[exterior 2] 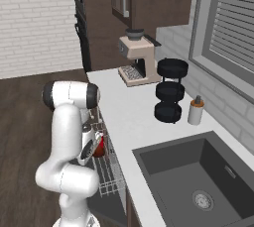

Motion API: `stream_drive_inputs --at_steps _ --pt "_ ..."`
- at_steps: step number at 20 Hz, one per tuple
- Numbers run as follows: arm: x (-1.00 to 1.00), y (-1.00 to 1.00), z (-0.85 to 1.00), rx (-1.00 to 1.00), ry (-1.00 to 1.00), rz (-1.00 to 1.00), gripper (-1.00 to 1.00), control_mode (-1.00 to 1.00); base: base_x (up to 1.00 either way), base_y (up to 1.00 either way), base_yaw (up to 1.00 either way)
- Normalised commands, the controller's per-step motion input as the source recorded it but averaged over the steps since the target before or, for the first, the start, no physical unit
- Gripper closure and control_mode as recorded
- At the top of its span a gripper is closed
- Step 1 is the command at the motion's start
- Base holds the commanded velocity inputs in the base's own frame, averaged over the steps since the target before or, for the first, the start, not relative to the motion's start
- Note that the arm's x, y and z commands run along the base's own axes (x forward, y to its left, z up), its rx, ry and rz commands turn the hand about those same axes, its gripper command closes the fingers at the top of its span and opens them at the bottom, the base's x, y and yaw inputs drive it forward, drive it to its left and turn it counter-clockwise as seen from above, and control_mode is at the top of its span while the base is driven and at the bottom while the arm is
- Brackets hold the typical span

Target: Pick up the cup and bowl from the counter, place them in the dishwasher, and close the dishwasher door.

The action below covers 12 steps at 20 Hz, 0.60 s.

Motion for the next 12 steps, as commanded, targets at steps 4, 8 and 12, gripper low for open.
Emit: stream_drive_inputs --at_steps 4,8,12 --pt "0.21 -0.01 -0.39 0.00 0.02 0.00 1.00 -1.00 0.00 0.00 0.00" --pt "0.01 -0.13 -0.36 0.00 0.06 0.00 1.00 -1.00 0.00 0.00 0.00" --pt "0.00 -0.07 -0.34 0.00 0.07 0.00 1.00 -1.00 0.00 0.00 0.00"
